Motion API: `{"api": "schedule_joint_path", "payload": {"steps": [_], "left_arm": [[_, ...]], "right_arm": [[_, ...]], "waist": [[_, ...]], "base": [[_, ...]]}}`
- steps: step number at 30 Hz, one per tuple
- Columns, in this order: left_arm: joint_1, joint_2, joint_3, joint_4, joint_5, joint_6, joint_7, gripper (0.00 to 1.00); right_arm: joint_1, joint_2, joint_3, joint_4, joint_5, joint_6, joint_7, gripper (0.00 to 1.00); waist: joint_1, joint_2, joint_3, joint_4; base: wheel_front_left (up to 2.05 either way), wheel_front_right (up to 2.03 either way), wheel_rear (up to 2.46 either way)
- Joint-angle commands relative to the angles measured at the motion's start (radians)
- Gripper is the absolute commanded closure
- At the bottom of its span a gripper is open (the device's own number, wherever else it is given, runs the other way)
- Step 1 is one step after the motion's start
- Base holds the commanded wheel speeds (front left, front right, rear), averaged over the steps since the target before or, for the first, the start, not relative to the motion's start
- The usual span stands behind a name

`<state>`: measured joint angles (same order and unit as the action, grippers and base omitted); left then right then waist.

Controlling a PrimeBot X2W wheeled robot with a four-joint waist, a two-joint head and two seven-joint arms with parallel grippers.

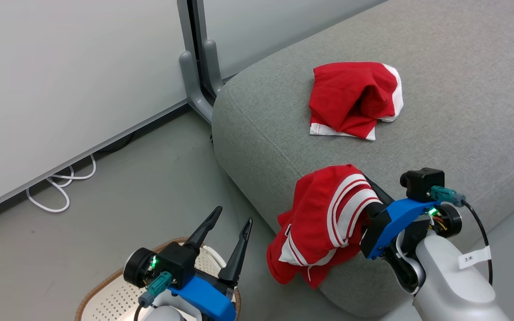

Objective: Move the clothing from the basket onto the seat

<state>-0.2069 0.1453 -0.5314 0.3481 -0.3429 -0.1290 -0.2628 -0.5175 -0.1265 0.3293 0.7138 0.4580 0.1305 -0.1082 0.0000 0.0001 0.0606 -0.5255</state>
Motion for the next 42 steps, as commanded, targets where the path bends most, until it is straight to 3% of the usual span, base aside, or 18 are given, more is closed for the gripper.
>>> {"api": "schedule_joint_path", "payload": {"steps": [1,8,20,33,39,42], "left_arm": [[-0.005,0.004,-0.001,0.001,-0.002,-0.002,-0.003,0.00],[-0.028,0.013,-0.006,-0.016,0.009,-0.002,-0.003,0.00],[-0.075,0.033,-0.011,-0.042,0.014,-0.003,-0.003,0.00],[-0.198,0.082,-0.010,-0.117,0.051,-0.003,-0.003,0.00],[-0.285,0.099,0.004,-0.163,0.075,-0.003,-0.003,0.00],[-0.323,0.109,-0.001,-0.185,0.087,-0.003,-0.003,0.00]], "right_arm": [[0.010,-0.001,-0.003,-0.008,-0.008,0.000,0.001,1.00],[-0.071,-0.039,-0.016,-0.035,-0.024,0.000,0.049,1.00],[-0.347,-0.209,-0.149,-0.082,-0.066,0.000,0.177,1.00],[-0.526,-0.410,-0.448,-0.174,-0.103,0.000,0.250,1.00],[-0.507,-0.441,-0.632,-0.194,-0.091,0.000,0.223,1.00],[-0.455,-0.432,-0.676,-0.169,-0.116,0.000,0.208,1.00]], "waist": [[0.0000,-0.0001,0.002,0.005],[0.0000,-0.0001,0.041,0.030],[0.0000,-0.0001,0.135,0.084],[0.0000,-0.0001,0.372,0.206],[0.0000,-0.0001,0.513,0.270],[0.0000,-0.0001,0.568,0.295]], "base": [[0.00,0.00,0.00],[0.00,0.00,0.00],[0.00,0.00,0.00],[0.00,0.00,0.00],[0.00,0.00,0.00],[0.00,0.00,0.00]]}}
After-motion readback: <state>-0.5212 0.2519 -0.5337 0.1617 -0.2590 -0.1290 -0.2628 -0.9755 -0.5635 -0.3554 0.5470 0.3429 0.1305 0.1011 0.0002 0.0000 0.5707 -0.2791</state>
